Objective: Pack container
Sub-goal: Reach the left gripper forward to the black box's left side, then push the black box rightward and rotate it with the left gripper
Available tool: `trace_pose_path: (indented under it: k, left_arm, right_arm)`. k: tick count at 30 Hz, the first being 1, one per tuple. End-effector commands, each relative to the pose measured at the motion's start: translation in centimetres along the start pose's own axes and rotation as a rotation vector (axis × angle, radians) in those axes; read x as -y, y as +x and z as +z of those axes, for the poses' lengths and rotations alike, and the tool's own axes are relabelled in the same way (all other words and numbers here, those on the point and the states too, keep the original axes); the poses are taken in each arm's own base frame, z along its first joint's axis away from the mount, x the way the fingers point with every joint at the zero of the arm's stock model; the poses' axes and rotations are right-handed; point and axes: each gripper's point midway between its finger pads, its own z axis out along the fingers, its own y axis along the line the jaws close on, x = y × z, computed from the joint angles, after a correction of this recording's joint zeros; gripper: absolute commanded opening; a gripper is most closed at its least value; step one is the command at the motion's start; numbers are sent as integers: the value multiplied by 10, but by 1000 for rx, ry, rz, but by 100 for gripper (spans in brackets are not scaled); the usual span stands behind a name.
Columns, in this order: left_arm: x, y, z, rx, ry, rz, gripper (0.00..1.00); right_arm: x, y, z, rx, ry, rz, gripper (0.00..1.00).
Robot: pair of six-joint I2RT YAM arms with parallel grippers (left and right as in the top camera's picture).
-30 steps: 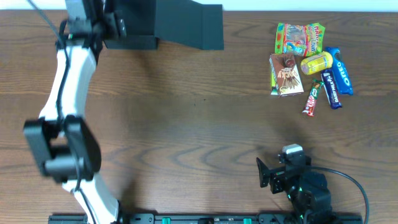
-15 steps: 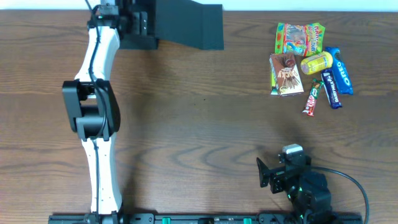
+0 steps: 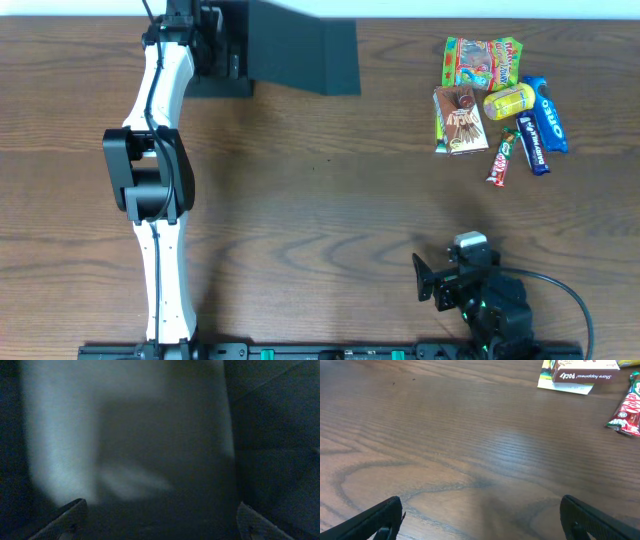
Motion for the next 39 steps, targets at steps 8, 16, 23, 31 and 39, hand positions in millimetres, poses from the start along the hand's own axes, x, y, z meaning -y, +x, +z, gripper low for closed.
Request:
trace_pose_path:
  k: [8, 16, 23, 31, 39]
  left_arm:
    - [21, 66, -9, -277, 43, -96, 96]
    - [28, 65, -27, -302, 27, -216, 95]
    - [23, -35, -135, 57, -18, -104, 95]
    - [-18, -60, -210, 203, -226, 5, 95]
    - [-40, -34, -193, 93, -235, -32, 95]
  right_arm:
    - [2, 2, 1, -2, 9, -7, 99]
    - [2, 2, 1, -2, 9, -7, 99]
    - [2, 2, 1, -2, 9, -6, 99]
    - [2, 2, 1, -2, 9, -7, 99]
    - [2, 2, 1, -2, 8, -7, 99]
